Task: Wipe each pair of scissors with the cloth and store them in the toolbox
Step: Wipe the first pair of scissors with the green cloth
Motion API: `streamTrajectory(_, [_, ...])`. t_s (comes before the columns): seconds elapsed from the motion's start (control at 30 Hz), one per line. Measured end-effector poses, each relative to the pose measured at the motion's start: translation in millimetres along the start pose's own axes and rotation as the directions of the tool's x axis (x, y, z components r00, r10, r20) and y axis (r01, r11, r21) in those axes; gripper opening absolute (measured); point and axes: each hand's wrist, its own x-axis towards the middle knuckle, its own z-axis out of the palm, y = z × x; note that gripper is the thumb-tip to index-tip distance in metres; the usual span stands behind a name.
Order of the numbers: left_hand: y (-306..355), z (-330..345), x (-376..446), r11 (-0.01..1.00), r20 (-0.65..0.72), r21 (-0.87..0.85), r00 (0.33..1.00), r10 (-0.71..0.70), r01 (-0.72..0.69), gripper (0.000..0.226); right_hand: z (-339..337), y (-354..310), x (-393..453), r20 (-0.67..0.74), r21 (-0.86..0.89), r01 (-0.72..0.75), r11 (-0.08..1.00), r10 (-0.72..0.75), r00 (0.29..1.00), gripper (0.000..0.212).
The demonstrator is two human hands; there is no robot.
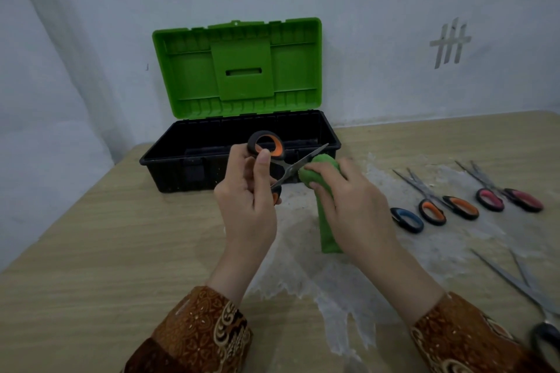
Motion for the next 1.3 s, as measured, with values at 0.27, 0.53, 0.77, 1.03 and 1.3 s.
streamTrajectory(0.27, [-5.2, -0.1, -0.3, 0.994, -0.05, -0.006, 0.993, -0.106, 0.106, 0.016, -3.8, 20.0, -0.6, 0.017, -0.201, -0.105, 0.974, 0.11, 0.994, 0.023])
streamTrajectory(0.53, [-1.6, 1.4, -3.5, 0.998, 0.045, 0.017, 0.997, -0.062, 0.062, 0.014, -3.8, -3.9, 2.4, -0.034, -0.068, 0.123, 0.99, -0.126, 0.992, 0.033])
streamTrajectory(0.77, [2.3, 4.3, -6.0, 0.996, 0.108, -0.01, 0.991, -0.083, 0.085, 0.016, 3.2, 31.1, 5.1, -0.019, -0.236, -0.065, 0.97, 0.063, 0.998, 0.023])
streamTrajectory(1.03, [4.0, 2.8, -1.5, 0.905, 0.013, -0.198, 0.924, -0.383, 0.377, 0.024, -12.8, 22.5, 8.5, -0.254, -0.046, 0.096, 0.994, -0.104, 0.962, 0.022])
streamTrajectory(1.3, [-7.1, 4.1, -1.3, 0.855, -0.043, -0.226, 0.872, -0.488, 0.467, 0.023, 8.5, -2.1, -3.4, -0.032, -0.099, 0.262, 0.96, -0.266, 0.963, 0.024])
